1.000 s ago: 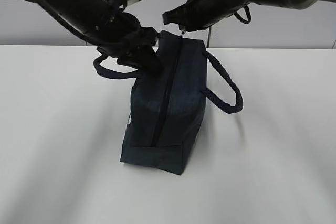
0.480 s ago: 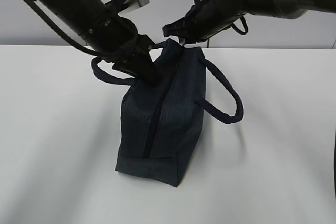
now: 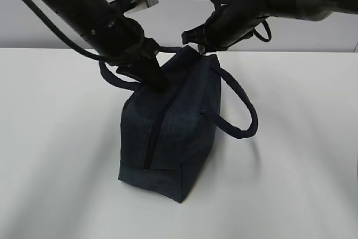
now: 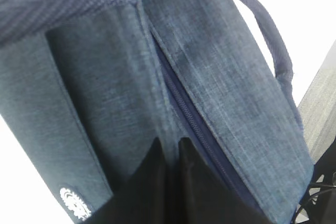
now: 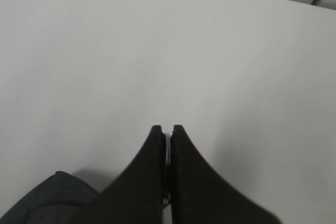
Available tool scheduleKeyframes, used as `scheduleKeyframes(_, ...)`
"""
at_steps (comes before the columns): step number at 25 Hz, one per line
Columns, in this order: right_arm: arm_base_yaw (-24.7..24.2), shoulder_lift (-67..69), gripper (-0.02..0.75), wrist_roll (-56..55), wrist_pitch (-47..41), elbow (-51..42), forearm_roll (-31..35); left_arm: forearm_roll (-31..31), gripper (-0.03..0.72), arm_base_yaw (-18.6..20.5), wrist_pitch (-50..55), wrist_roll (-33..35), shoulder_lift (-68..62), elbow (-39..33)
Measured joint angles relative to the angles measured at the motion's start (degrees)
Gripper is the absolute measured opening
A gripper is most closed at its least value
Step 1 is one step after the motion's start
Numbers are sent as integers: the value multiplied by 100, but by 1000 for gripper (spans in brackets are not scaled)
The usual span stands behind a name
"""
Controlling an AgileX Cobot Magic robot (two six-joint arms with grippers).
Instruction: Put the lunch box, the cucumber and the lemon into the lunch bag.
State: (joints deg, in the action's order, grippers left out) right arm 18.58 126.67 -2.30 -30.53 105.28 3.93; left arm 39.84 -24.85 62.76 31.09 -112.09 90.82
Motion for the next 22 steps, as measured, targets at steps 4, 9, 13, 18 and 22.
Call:
scheduleKeyframes(4, -72, 87, 0, 0, -175, 9, 99, -66, -9, 0, 10, 34, 60, 0)
scheduleKeyframes(9, -94, 174, 0, -10, -366, 36, 123, -80, -9, 0, 70, 48, 73, 0)
scheduleKeyframes(13, -121, 289, 0, -10, -423, 36, 299, -107, -9, 0, 137, 48, 77, 0)
scheduleKeyframes(18, -141, 387, 0, -10, -484, 62, 640, -180, -9, 0, 206, 59, 77, 0)
scheduleKeyframes(22, -168, 440, 0, -21, -498, 62, 1040, -276, -9, 0, 236, 52, 87, 0)
